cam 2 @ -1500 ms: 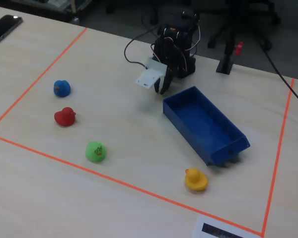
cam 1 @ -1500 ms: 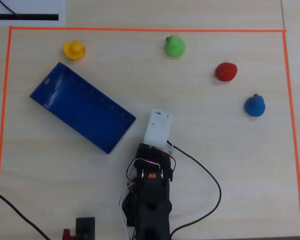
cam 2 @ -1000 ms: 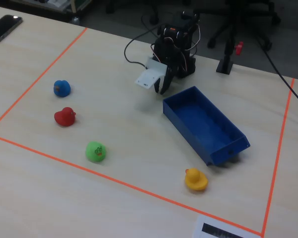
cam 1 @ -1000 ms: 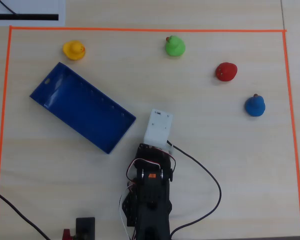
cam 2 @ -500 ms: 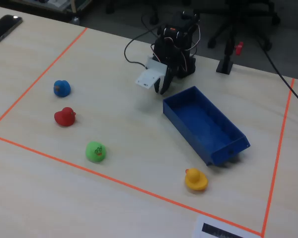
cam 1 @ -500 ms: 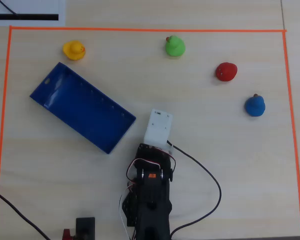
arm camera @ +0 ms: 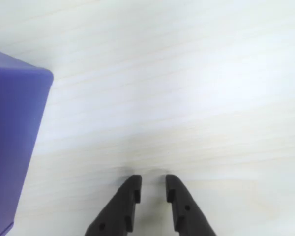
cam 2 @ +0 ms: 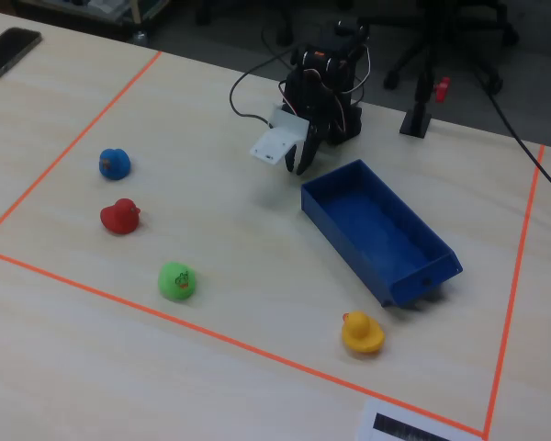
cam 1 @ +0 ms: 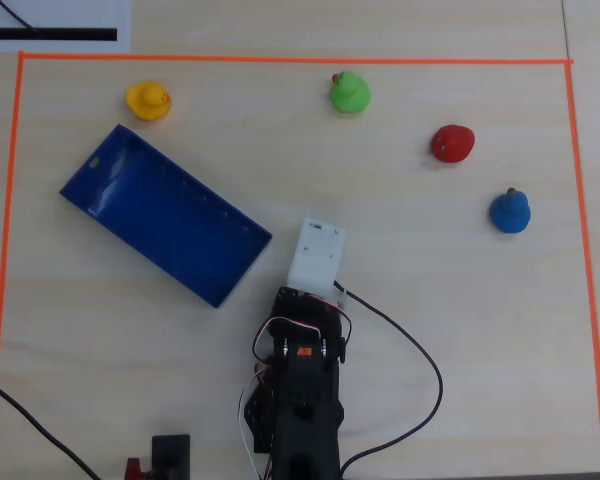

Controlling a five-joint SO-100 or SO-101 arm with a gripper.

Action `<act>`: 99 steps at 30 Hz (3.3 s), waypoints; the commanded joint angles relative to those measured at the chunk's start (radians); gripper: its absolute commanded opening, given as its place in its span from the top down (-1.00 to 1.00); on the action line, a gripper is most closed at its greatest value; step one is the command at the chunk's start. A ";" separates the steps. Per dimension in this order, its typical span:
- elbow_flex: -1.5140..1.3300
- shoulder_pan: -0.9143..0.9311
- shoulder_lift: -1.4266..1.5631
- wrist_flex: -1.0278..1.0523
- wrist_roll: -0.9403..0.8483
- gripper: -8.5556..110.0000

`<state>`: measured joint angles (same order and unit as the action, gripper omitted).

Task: Grasp green duck and put it into box.

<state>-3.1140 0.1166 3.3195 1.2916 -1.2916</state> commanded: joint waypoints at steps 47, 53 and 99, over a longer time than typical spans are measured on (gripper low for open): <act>0.003 -0.043 -0.009 0.018 0.003 0.45; 0.003 -0.020 -0.009 0.018 -0.026 0.85; 1.201 0.124 -2.017 -1.876 -0.242 0.26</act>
<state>-2.0203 0.2393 1.3591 -0.5338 -1.5217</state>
